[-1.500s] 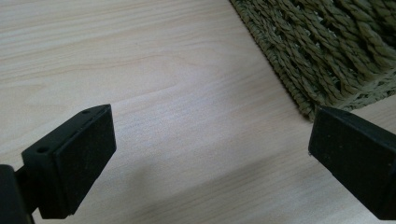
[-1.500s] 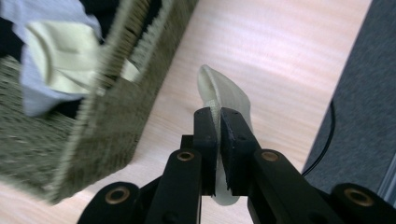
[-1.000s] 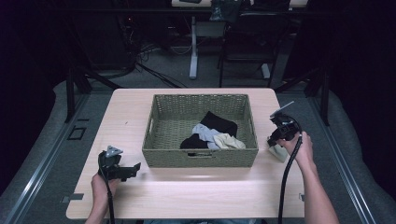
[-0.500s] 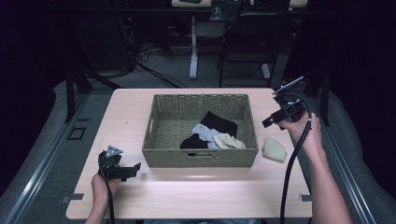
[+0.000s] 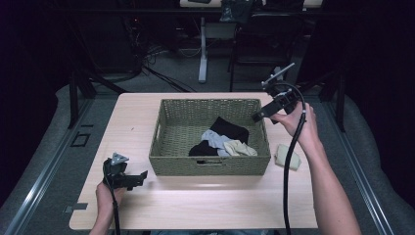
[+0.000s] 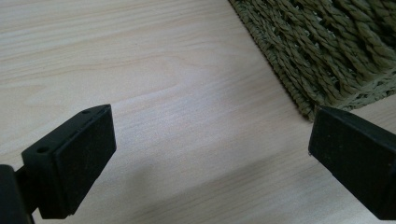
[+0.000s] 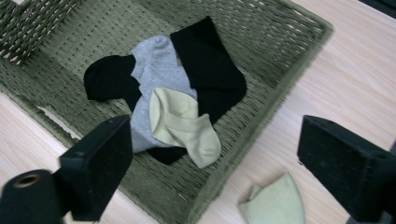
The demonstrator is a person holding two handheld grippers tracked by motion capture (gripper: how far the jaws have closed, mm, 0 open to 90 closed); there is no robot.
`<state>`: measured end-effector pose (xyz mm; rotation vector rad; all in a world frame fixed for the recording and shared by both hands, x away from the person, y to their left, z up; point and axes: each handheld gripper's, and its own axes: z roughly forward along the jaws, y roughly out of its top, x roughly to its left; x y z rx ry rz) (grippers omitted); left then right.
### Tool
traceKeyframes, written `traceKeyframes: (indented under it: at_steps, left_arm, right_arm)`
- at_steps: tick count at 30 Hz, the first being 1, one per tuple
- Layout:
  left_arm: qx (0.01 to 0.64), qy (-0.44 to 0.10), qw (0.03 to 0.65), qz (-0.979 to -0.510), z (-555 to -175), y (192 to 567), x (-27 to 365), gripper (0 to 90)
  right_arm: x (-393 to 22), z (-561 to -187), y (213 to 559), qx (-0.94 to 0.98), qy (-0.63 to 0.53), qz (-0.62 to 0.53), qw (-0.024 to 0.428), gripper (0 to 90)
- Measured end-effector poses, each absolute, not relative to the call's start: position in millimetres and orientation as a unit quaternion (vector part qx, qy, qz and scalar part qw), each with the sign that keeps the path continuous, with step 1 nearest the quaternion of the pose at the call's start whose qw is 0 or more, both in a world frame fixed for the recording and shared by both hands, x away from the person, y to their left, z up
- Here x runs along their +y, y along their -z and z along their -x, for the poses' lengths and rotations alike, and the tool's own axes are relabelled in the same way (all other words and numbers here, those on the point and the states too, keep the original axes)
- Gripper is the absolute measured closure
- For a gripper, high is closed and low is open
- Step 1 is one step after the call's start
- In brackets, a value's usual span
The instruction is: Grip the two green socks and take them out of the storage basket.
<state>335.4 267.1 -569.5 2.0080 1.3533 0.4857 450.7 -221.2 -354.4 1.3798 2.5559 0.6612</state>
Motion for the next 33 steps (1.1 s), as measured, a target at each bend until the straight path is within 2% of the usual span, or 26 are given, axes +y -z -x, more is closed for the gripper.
traceKeyframes:
  at_steps: [7, 20, 26, 33]
  left_arm:
    - [0.519, -0.185, 0.330, -0.767, -335, 570, 268, 0.7]
    - [0.519, -0.185, 0.331, -0.766, -335, 570, 268, 0.7]
    - [0.519, -0.184, 0.331, -0.767, -335, 570, 268, 0.7]
    - [0.520, -0.185, 0.331, -0.765, -335, 569, 271, 0.7]
  right_arm:
    - [-190, -463, 368, 0.870, -0.205, -0.443, 0.068, 0.3]
    - [-157, -474, 413, 0.881, -0.180, -0.436, 0.038, 0.0]
    - [-148, -478, 441, 0.883, -0.163, -0.440, 0.019, 3.1]
    - [-145, -486, 466, 0.883, -0.135, -0.450, 0.002, 11.8]
